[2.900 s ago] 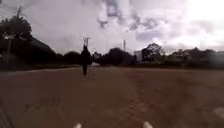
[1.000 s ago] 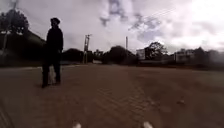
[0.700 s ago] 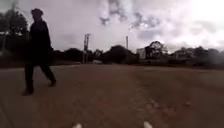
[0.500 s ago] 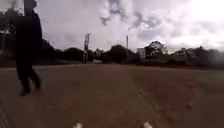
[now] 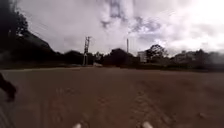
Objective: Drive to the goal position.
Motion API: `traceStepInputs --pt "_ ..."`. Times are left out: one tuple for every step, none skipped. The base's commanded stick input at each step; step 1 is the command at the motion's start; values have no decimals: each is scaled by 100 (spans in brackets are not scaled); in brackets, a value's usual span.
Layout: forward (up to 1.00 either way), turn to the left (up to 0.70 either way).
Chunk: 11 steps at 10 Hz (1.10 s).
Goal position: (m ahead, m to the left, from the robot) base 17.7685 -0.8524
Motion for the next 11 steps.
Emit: traceStepInputs --pt "50 0" --pt "50 0" --pt "50 0" --pt "50 0" --pt "50 0" --pt "50 0" --pt "50 0" --pt "50 0" --pt "50 0" --pt "50 0" --pt "50 0"
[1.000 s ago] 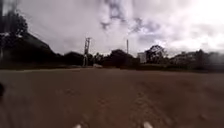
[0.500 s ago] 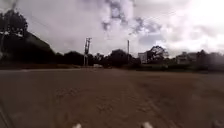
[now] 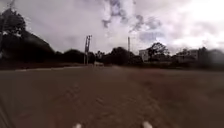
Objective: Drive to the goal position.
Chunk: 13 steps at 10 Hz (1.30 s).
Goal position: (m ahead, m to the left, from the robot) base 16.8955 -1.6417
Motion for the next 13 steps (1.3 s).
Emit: traceStepInputs --pt "50 0" --pt "50 0" --pt "50 0" --pt "50 0" --pt "50 0" --pt "50 0" --pt "50 0" --pt "50 0" --pt "50 0" --pt "50 0" --pt "50 0" --pt "50 0" --pt "50 0"
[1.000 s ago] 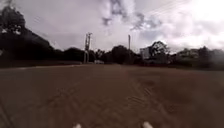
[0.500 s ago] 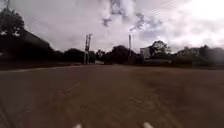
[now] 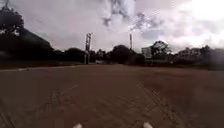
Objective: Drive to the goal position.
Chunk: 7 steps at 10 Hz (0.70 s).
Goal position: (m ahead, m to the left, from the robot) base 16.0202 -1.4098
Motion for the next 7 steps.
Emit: traceStepInputs --pt "50 -50" --pt "50 -50" --pt "50 -3" --pt "50 -1" --pt "50 0" --pt "50 0" --pt "50 0"
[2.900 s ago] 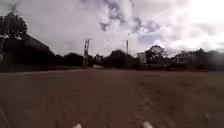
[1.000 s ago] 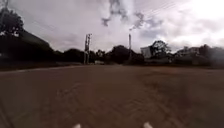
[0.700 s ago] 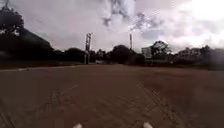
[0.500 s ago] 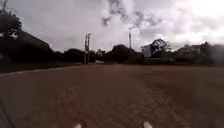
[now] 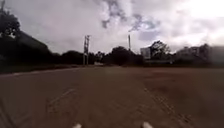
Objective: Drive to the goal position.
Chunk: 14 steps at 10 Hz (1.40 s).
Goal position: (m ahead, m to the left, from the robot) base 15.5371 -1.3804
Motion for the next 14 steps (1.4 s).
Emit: traceStepInputs --pt "50 0" --pt "50 0" --pt "50 0" --pt "50 0" --pt "50 0" --pt "50 0" --pt "50 0" --pt "50 0" --pt "50 0" --pt "50 0" --pt "50 0" --pt "50 0" --pt "50 0" --pt "50 0"
